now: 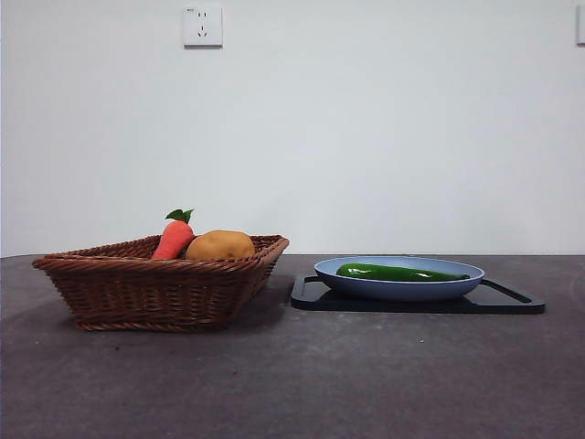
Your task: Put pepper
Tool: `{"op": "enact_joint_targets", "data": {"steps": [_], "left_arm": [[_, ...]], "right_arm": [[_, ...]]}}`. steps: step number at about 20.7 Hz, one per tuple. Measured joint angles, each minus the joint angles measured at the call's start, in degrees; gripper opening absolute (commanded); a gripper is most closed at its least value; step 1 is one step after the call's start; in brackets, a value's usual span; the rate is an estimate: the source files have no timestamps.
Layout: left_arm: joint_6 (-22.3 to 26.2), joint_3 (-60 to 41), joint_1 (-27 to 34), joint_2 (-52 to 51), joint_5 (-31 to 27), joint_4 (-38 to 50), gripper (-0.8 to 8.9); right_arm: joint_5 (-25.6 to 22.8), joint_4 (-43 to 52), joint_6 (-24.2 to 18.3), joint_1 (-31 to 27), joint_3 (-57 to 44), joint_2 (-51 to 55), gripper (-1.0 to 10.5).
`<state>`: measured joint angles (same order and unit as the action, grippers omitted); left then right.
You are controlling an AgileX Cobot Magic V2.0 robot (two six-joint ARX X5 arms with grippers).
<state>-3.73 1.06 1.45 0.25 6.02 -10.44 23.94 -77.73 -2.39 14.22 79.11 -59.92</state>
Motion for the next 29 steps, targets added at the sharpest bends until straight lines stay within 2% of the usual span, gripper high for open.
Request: {"op": "enact_joint_targets", "data": {"steps": [8,11,14,16,21,25,29], "left_arm": [[0.0,0.0,0.0,0.0,0.0,0.0,0.08],[0.0,0.0,0.0,0.0,0.0,0.0,0.08],[0.0,0.0,0.0,0.0,0.0,0.0,0.08],[0.0,0.0,0.0,0.0,0.0,0.0,0.08],[0.0,0.0,0.0,0.0,0.0,0.0,0.08],[0.0,0.0,0.0,0.0,0.0,0.0,0.08],[0.0,0.0,0.0,0.0,0.0,0.0,0.08]], "right_arm": [[0.0,0.0,0.0,0.0,0.0,0.0,0.1],[-0.1,2.4,-2.8,-1.2,-0.1,0.7,0.1],[0.0,19.9,-3.6,-5.4,-2.9,6.0,0.1],[0.1,30.8,-3.4,-7.4,-8.9,11.2,0.1],[-0.2,53.6,-3.4,-13.7,-34.1,26.4,0.1],[-0.7,63.6,-3.4,-15.5,-47.5,35.4,0.1],[-5.2,68.8,-2.9,-15.7,-57.6,43.4,0.1]]}}
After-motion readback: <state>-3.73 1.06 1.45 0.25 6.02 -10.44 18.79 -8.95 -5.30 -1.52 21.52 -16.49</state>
